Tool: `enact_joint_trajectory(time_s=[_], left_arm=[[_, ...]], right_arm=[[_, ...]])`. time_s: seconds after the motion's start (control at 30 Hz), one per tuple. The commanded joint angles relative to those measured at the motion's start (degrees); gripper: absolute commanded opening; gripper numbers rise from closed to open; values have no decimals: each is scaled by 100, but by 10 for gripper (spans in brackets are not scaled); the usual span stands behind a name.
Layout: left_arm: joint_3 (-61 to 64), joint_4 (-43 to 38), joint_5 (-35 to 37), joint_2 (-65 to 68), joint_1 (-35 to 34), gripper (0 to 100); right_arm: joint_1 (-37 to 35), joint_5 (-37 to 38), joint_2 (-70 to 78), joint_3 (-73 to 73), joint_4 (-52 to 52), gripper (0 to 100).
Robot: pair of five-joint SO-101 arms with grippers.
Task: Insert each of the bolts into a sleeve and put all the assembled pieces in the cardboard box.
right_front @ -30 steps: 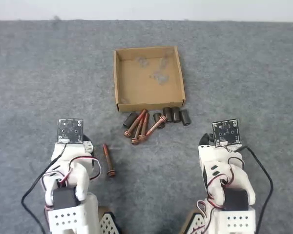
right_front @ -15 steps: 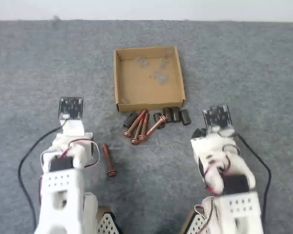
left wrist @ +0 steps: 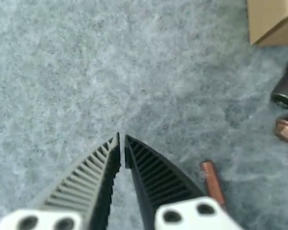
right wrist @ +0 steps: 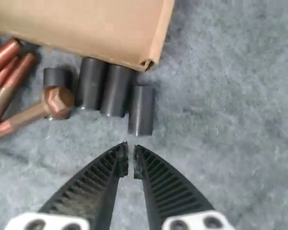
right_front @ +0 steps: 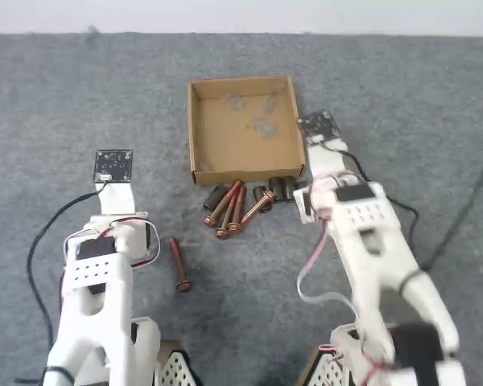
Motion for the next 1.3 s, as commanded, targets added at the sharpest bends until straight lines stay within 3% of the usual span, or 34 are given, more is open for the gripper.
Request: enact_joint_trajectory(time_s=[0.0, 0.2, 0.8, 0.93, 1.07, 1.27], left_arm=[[-295, -141, 62, 9, -9, 13], [-330, -149, 62, 35, -9, 13], [-321, -149, 62, 35, -9, 13], [-321, -132, 62, 35, -9, 13], [-312, -132, 62, 35, -9, 13], [-312, -132, 35, 35, 0, 13]], right_arm=[[22, 0, 664, -1160, 391, 9], [75, 9, 1613, -2312, 998, 147], [84, 202, 3433, -3323, 734, 123], [66, 360, 3512, -3376, 980, 110], [110, 343, 3451, -3358, 1015, 0], [523, 290, 2993, -3332, 1455, 7]])
